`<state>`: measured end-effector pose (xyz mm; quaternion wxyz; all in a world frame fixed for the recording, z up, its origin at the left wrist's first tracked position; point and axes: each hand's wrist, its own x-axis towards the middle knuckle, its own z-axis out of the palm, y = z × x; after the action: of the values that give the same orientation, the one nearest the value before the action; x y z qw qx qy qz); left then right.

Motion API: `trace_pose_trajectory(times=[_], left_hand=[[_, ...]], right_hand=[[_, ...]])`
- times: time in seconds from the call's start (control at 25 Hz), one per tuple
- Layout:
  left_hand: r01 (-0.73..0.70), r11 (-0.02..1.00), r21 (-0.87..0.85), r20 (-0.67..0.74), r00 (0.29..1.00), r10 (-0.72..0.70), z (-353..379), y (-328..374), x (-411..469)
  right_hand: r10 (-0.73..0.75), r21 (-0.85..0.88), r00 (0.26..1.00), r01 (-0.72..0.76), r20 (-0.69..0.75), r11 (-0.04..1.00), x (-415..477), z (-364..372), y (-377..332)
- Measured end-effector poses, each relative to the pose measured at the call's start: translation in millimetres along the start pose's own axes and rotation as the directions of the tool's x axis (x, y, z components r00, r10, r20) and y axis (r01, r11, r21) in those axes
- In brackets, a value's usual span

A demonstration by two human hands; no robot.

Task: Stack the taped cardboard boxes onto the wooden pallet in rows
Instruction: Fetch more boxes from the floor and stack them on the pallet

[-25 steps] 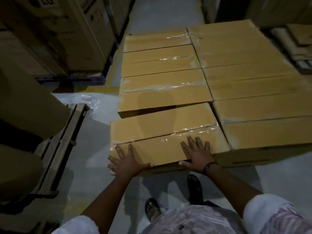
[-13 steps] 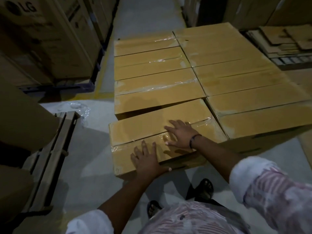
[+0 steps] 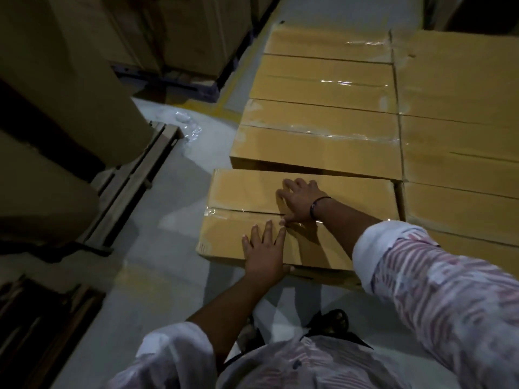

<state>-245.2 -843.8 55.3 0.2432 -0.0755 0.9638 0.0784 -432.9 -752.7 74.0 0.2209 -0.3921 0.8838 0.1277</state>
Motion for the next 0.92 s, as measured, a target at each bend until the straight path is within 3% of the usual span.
trace_pose_trajectory(times=[0.28, 0.68, 0.92], left_hand=[[0.02, 0.998, 0.066, -0.026, 1.0, -0.018, 3.0, -1.3, 5.4], [-0.057, 0.989, 0.135, -0.101, 0.992, 0.071, -18.4, -7.0, 28.6], [-0.108, 0.987, 0.12, -0.128, 0.984, 0.124, -16.3, -23.0, 27.6]], right_hand=[[-0.02, 0.053, 1.0, 0.021, -0.005, 0.998, 25.2, 0.8, 28.1], [0.038, -0.011, 0.985, -0.04, -0.167, 0.999, 17.8, 6.7, 52.5], [0.161, 0.194, 0.982, -0.139, -0.101, 0.971, -14.6, 27.1, 25.7]])
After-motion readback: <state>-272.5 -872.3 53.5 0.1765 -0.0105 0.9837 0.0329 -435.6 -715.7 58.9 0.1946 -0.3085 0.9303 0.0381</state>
